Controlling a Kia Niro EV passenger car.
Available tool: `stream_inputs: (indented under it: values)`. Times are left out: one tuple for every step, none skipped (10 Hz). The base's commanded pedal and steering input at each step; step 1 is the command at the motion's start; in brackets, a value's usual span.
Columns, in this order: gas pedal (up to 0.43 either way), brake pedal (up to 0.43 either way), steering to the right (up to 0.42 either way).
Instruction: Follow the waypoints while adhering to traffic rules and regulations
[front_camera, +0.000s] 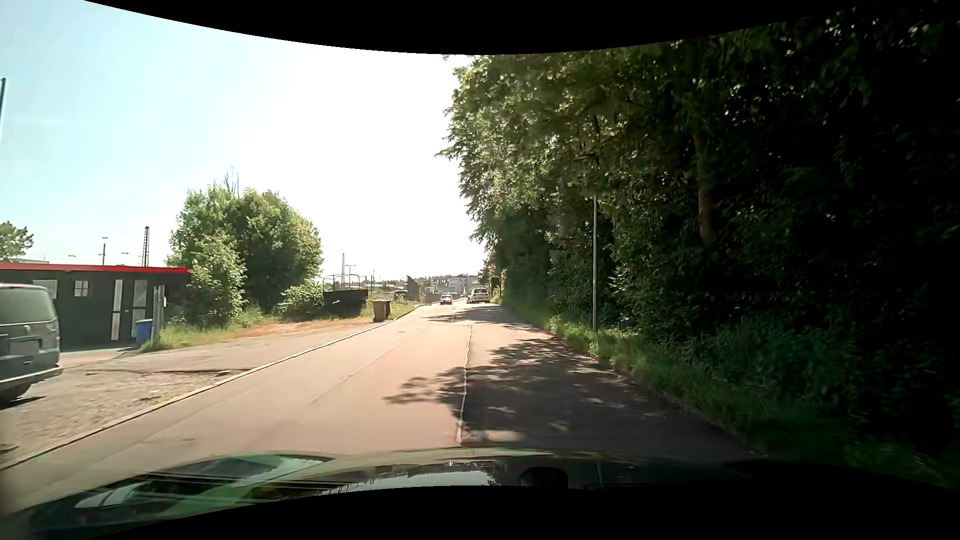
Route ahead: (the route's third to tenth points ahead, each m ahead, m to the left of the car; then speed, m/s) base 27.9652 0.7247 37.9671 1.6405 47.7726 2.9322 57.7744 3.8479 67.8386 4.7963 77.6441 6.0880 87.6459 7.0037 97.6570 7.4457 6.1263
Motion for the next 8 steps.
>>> stream_inputs:
  values:
    - [0.098,0.0,-0.001]
    - [0.098,0.0,-0.003]
    - [0.098,0.0,-0.005]
    - [0.098,0.0,-0.006]
    - [0.098,0.0,-0.005]
    - [0.098,0.0,-0.004]
    - [0.098,0.0,-0.003]
    - [0.098,0.0,-0.003]
